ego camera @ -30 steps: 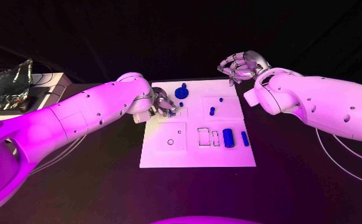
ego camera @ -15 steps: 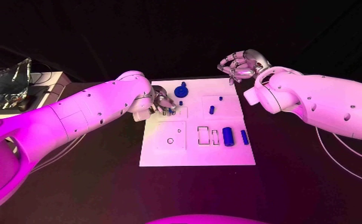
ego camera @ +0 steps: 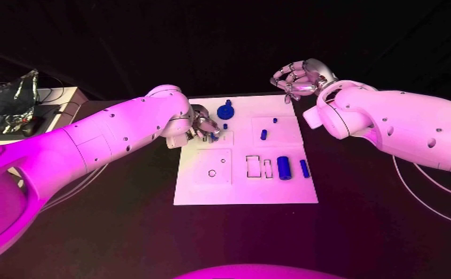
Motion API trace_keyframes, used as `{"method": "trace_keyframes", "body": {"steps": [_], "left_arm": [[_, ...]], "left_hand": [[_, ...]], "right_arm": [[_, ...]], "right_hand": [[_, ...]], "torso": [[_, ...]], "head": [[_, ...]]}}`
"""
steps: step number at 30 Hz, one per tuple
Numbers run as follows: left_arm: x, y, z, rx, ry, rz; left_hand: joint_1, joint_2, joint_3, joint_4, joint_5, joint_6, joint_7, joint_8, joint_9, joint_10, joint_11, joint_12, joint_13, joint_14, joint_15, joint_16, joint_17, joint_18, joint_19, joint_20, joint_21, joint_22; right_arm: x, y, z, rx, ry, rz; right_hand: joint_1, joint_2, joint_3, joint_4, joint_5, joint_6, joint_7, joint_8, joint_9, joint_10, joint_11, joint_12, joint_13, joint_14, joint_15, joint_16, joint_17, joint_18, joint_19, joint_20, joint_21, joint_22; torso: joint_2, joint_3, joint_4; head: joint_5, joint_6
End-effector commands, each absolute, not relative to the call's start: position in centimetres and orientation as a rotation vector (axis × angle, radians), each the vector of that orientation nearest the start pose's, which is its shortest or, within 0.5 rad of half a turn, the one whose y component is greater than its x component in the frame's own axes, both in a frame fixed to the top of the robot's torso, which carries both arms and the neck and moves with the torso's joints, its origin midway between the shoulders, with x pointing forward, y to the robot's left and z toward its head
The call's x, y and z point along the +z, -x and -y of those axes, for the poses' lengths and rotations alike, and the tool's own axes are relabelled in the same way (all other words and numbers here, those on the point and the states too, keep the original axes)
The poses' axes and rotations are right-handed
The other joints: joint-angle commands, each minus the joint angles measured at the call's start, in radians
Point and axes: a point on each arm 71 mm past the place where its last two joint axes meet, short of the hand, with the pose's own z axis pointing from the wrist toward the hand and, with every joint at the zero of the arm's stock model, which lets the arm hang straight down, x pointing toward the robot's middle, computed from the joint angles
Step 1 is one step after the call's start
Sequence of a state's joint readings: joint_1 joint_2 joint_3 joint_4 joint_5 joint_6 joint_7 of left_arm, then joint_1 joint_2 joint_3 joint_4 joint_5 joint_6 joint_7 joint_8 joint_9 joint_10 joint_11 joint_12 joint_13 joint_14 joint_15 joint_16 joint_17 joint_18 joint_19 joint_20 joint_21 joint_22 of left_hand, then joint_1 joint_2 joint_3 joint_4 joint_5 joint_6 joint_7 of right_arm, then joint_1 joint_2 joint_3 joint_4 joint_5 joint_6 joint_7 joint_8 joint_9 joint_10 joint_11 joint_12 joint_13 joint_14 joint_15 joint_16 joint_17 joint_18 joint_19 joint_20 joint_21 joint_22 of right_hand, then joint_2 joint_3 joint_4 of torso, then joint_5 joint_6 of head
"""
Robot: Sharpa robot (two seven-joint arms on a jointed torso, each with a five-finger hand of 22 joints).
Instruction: Assemble the parts on the task board
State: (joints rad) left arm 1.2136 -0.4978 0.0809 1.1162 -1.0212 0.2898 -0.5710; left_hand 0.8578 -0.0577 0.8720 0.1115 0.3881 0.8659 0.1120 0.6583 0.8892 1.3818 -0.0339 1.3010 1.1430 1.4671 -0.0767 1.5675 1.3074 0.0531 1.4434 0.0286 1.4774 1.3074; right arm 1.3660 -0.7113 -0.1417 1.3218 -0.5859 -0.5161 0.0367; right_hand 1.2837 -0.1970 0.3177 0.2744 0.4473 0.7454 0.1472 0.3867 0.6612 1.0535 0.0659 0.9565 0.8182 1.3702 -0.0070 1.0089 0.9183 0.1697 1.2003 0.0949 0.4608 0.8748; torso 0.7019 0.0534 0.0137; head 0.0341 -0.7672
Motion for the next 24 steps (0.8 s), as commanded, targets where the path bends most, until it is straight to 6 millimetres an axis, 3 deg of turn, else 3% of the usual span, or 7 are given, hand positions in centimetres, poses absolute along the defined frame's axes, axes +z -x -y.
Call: {"method": "trace_keyframes", "body": {"steps": [1,24], "left_arm": [[-21.92,-54.56,-15.21,-0.397,0.236,-2.435],[-22.22,-54.42,-15.13,-0.375,0.197,-2.462]], "left_hand": [[0.003,0.012,0.097,-0.101,0.005,0.080,-0.076,-0.003,-0.002,0.004,-0.001,0.005,0.001,0.104,-0.009,0.003,0.263,-0.007,0.007,-0.001,0.006,0.055],[0.001,0.012,0.099,-0.111,0.011,0.086,-0.077,-0.007,-0.003,0.008,-0.002,0.007,0.008,0.104,-0.010,0.003,0.263,-0.007,0.008,-0.002,0.006,0.056]], "right_arm": [[-14.48,-54.44,20.93,0.940,-0.615,-1.536],[-14.50,-54.46,20.88,0.941,-0.614,-1.537]], "right_hand": [[0.002,-0.008,0.006,0.001,0.007,-0.003,0.006,-0.007,0.001,-0.005,0.001,-0.003,-0.001,-0.004,-0.001,-0.006,0.001,0.013,0.007,0.002,-0.004,-0.002],[0.003,-0.009,0.007,0.000,0.009,-0.003,0.006,-0.007,0.001,-0.005,0.001,-0.003,-0.002,-0.003,-0.001,-0.005,0.003,0.013,0.008,0.002,-0.006,-0.003]], "torso": [[0.000,-0.0007,0.0001],[-0.001,-0.0008,0.0010]], "head": [[-0.001,-0.002],[-0.001,-0.010]]}}
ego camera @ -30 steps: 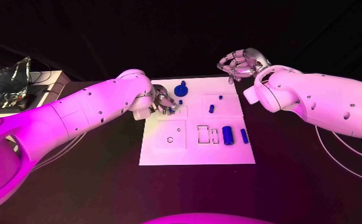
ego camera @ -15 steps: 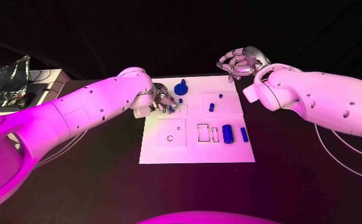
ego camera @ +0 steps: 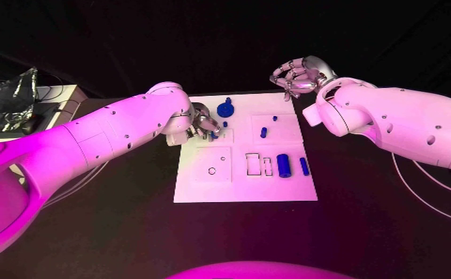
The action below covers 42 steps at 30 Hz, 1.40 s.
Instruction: Assemble the parts on the task board
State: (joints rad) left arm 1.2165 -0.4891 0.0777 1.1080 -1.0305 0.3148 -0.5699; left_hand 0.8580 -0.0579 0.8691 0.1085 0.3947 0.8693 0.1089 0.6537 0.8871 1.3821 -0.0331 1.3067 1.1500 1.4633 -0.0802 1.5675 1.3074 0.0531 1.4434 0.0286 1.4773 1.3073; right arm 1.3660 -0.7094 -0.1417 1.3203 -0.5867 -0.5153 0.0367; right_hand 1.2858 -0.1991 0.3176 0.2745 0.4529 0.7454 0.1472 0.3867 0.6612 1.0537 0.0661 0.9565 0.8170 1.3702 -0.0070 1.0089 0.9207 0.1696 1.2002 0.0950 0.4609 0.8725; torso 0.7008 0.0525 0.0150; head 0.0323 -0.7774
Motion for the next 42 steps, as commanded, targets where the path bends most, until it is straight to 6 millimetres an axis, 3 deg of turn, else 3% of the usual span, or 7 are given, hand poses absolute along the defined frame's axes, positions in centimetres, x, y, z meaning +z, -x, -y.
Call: {"method": "trace_keyframes", "body": {"steps": [1,32,42], "left_arm": [[-22.23,-54.42,-15.14,-0.374,0.196,-2.462],[-22.78,-54.65,-15.14,-0.338,0.169,-2.502],[-22.90,-54.65,-15.03,-0.333,0.155,-2.520]], "left_hand": [[0.001,0.012,0.102,-0.109,0.005,0.083,-0.074,-0.003,-0.001,0.008,-0.003,0.003,0.002,0.107,-0.007,0.003,0.263,-0.007,0.007,-0.002,0.006,0.055],[-0.007,0.011,0.096,-0.111,0.005,0.092,-0.075,-0.006,-0.001,0.016,-0.003,0.009,0.014,0.107,-0.006,0.003,0.263,-0.008,0.010,-0.002,0.008,0.059],[-0.041,0.031,0.037,-0.080,-0.017,0.114,-0.078,-0.023,-0.002,0.029,-0.004,0.017,0.036,0.107,-0.006,0.003,0.263,-0.009,0.011,-0.002,0.007,0.063]], "right_arm": [[-14.50,-54.46,20.89,0.941,-0.614,-1.537],[-14.66,-54.45,20.91,0.940,-0.615,-1.541],[-14.71,-54.45,20.91,0.940,-0.615,-1.542]], "right_hand": [[0.000,-0.007,0.008,0.000,0.003,-0.003,0.006,-0.007,0.001,-0.005,0.001,-0.003,-0.001,-0.003,-0.001,-0.005,0.001,0.013,0.008,0.002,-0.006,-0.001],[0.000,-0.007,0.008,0.000,0.003,-0.003,0.006,-0.007,0.001,-0.005,0.001,-0.003,-0.001,-0.003,-0.001,-0.005,0.001,0.013,0.008,0.002,-0.006,-0.001],[0.000,-0.009,0.011,0.000,0.005,-0.003,0.006,-0.007,0.003,-0.005,0.001,-0.002,-0.003,-0.001,-0.001,-0.008,0.002,0.013,0.011,0.002,-0.009,-0.004]], "torso": [[0.000,0.0001,-0.0004],[0.000,0.0010,0.0002],[0.000,0.0011,0.0002]], "head": [[0.001,0.000],[0.001,-0.014],[0.002,-0.017]]}}
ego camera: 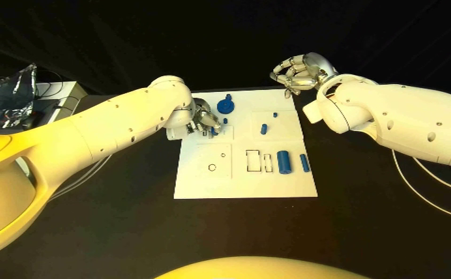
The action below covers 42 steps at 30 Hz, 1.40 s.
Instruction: Assemble the parts on the task board
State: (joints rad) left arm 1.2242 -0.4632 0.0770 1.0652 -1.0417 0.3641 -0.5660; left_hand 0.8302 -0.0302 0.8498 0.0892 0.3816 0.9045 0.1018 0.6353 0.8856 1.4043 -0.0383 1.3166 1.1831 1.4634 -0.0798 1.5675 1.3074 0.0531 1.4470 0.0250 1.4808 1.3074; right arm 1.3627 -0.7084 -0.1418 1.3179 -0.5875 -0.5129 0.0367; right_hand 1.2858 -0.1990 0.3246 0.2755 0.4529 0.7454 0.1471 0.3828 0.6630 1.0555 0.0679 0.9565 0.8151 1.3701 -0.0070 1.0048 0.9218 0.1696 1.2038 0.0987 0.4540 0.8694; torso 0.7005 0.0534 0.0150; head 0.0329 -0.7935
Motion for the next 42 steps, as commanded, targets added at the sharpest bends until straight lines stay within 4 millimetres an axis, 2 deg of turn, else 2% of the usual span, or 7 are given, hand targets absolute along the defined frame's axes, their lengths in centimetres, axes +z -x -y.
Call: {"method": "trace_keyframes", "body": {"steps": [1,22,31,33,34,35,42], "left_arm": [[-22.91,-54.65,-14.98,-0.333,0.155,-2.520],[-23.06,-54.78,-14.62,-0.321,0.146,-2.511],[-23.08,-54.78,-14.59,-0.312,0.136,-2.510],[-23.09,-54.77,-14.57,-0.307,0.129,-2.510],[-23.09,-54.77,-14.57,-0.306,0.127,-2.510],[-23.09,-54.77,-14.57,-0.305,0.126,-2.510],[-23.10,-54.80,-14.70,-0.297,0.123,-2.508]], "left_hand": [[-0.013,0.004,0.054,-0.060,-0.004,0.080,-0.072,-0.005,-0.001,0.007,0.001,0.007,0.003,0.107,-0.006,0.003,0.263,-0.009,0.008,0.002,0.004,0.063],[-0.001,0.038,-0.020,-0.036,-0.020,0.105,-0.080,-0.024,-0.002,0.027,-0.005,0.023,0.040,0.107,-0.010,0.003,0.263,-0.009,0.010,-0.001,0.003,0.064],[-0.001,0.032,-0.029,-0.037,-0.026,0.115,-0.081,-0.025,-0.001,0.035,-0.005,0.031,0.055,0.107,-0.010,0.003,0.263,-0.010,0.012,-0.001,0.004,0.068],[-0.007,0.027,-0.061,-0.022,-0.045,0.125,-0.082,-0.028,-0.002,0.040,-0.006,0.034,0.063,0.107,-0.010,0.003,0.263,-0.010,0.012,-0.002,0.004,0.068],[-0.008,0.026,-0.080,-0.011,-0.103,0.128,-0.084,-0.030,-0.002,0.041,-0.007,0.034,0.064,0.107,-0.011,0.003,0.263,-0.010,0.013,-0.002,0.004,0.069],[-0.003,0.022,-0.095,-0.008,-0.129,0.128,-0.084,-0.034,-0.003,0.042,-0.007,0.033,0.065,0.107,-0.011,0.003,0.263,-0.010,0.013,-0.003,0.004,0.069],[0.003,0.000,-0.134,0.001,-0.137,0.129,-0.084,-0.040,-0.003,0.042,-0.007,0.030,0.066,0.107,-0.012,0.003,0.263,-0.010,0.013,-0.003,0.002,0.068]], "right_arm": [[-14.72,-54.45,20.91,0.940,-0.615,-1.542],[-14.74,-54.40,20.92,0.942,-0.615,-1.541],[-14.74,-54.40,20.90,0.942,-0.614,-1.541],[-14.74,-54.40,20.90,0.942,-0.614,-1.541],[-14.74,-54.40,20.90,0.942,-0.614,-1.541],[-14.74,-54.39,20.90,0.943,-0.614,-1.541],[-14.73,-54.38,20.91,0.943,-0.614,-1.541]], "right_hand": [[0.000,-0.009,0.004,-0.001,0.005,-0.003,0.006,-0.003,0.001,-0.006,-0.001,-0.002,-0.001,-0.001,-0.001,-0.004,0.001,0.013,0.007,-0.002,-0.002,-0.001],[0.000,-0.009,0.004,-0.001,0.005,-0.003,0.006,-0.003,0.001,-0.006,-0.001,-0.002,-0.001,-0.001,-0.001,-0.004,0.001,0.013,0.007,-0.002,-0.002,-0.001],[0.000,-0.009,0.004,-0.001,0.005,-0.003,0.006,-0.003,0.001,-0.006,-0.001,-0.002,-0.001,-0.001,-0.001,-0.004,0.001,0.013,0.007,-0.002,-0.002,-0.001],[0.000,-0.009,0.004,-0.001,0.005,-0.003,0.006,-0.003,0.001,-0.006,-0.001,-0.002,-0.001,-0.001,-0.001,-0.004,0.001,0.013,0.007,-0.002,-0.002,-0.001],[0.000,-0.010,0.007,-0.002,0.006,-0.003,0.006,-0.004,0.002,-0.006,-0.001,-0.001,-0.003,0.000,-0.001,-0.005,0.003,0.013,0.010,-0.002,-0.005,-0.004],[0.000,-0.010,0.007,-0.002,0.006,-0.003,0.006,-0.004,0.002,-0.006,-0.001,-0.001,-0.003,0.000,-0.001,-0.005,0.003,0.013,0.010,-0.002,-0.005,-0.004],[0.000,-0.010,0.007,-0.002,0.006,-0.003,0.006,-0.004,0.002,-0.006,-0.001,-0.001,-0.003,0.000,-0.001,-0.005,0.003,0.013,0.010,-0.002,-0.005,-0.004]], "torso": [[0.000,0.0005,0.0003],[0.000,-0.0007,0.0011],[0.000,-0.0003,0.0004],[0.000,-0.0005,0.0007],[0.000,-0.0005,0.0007],[0.000,-0.0004,0.0010],[0.000,-0.0006,0.0010]], "head": [[0.001,-0.001],[-0.002,-0.003],[-0.001,-0.003],[-0.002,-0.003],[-0.002,-0.003],[-0.002,-0.003],[-0.002,-0.005]]}}
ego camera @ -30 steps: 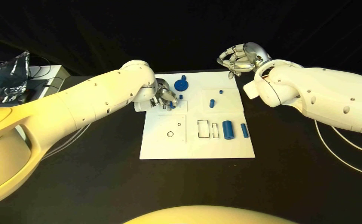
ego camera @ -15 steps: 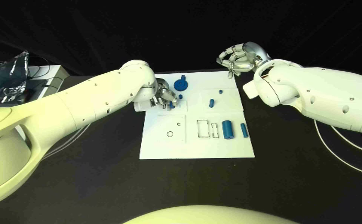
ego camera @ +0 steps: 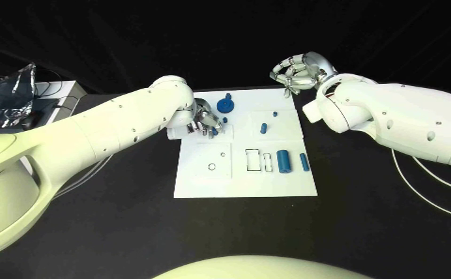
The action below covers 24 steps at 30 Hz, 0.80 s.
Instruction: Assemble the parts on the task board
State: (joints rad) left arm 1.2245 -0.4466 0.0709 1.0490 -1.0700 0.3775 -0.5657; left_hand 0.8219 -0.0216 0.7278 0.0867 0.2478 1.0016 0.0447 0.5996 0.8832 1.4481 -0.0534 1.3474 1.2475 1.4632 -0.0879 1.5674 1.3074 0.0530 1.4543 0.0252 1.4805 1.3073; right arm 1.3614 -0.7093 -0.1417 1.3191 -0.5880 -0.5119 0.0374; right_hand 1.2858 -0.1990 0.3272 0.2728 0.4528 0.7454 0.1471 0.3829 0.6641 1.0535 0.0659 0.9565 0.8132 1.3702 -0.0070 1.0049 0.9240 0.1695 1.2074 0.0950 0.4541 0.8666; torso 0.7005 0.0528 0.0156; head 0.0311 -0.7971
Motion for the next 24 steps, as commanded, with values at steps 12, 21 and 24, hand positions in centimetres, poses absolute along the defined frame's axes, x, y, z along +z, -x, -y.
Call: {"method": "trace_keyframes", "body": {"steps": [12,21,24], "left_arm": [[-23.05,-54.86,-14.83,-0.295,0.130,-2.496],[-22.83,-54.91,-14.78,-0.311,0.154,-2.459],[-22.75,-54.90,-14.71,-0.321,0.160,-2.447]], "left_hand": [[0.016,-0.039,-0.079,0.034,-0.008,0.034,-0.027,-0.012,0.001,-0.003,0.007,-0.009,-0.001,0.108,-0.005,0.003,0.263,-0.009,0.005,-0.004,0.001,0.067],[0.117,0.010,0.042,-0.033,0.037,0.022,-0.027,-0.021,0.008,-0.004,0.006,-0.015,0.003,0.108,-0.006,0.003,0.263,-0.009,0.006,-0.006,0.000,0.068],[0.112,0.008,0.079,-0.040,0.041,0.024,-0.025,-0.021,0.010,-0.004,0.008,-0.018,0.003,0.108,-0.004,0.003,0.263,-0.009,0.006,-0.004,0.000,0.068]], "right_arm": [[-14.73,-54.38,20.97,0.942,-0.615,-1.540],[-14.75,-54.37,20.98,0.943,-0.614,-1.540],[-14.76,-54.37,21.00,0.942,-0.614,-1.540]], "right_hand": [[0.000,-0.010,0.004,0.001,0.006,-0.003,0.006,-0.004,0.001,-0.004,0.001,-0.001,-0.001,0.000,-0.001,-0.005,0.001,0.013,0.006,0.002,-0.005,-0.001],[0.000,-0.010,0.004,0.001,0.006,-0.003,0.006,-0.004,0.001,-0.004,0.001,-0.001,-0.001,0.000,-0.001,-0.005,0.001,0.013,0.006,0.002,-0.005,-0.001],[0.000,-0.010,0.004,0.001,0.006,-0.003,0.006,-0.004,0.001,-0.004,0.001,-0.001,-0.001,0.000,-0.001,-0.005,0.001,0.013,0.006,0.002,-0.005,-0.001]], "torso": [[0.000,-0.0005,0.0003],[0.000,-0.0009,0.0003],[0.000,-0.0008,0.0003]], "head": [[-0.001,-0.002],[-0.001,0.000],[-0.001,-0.001]]}}
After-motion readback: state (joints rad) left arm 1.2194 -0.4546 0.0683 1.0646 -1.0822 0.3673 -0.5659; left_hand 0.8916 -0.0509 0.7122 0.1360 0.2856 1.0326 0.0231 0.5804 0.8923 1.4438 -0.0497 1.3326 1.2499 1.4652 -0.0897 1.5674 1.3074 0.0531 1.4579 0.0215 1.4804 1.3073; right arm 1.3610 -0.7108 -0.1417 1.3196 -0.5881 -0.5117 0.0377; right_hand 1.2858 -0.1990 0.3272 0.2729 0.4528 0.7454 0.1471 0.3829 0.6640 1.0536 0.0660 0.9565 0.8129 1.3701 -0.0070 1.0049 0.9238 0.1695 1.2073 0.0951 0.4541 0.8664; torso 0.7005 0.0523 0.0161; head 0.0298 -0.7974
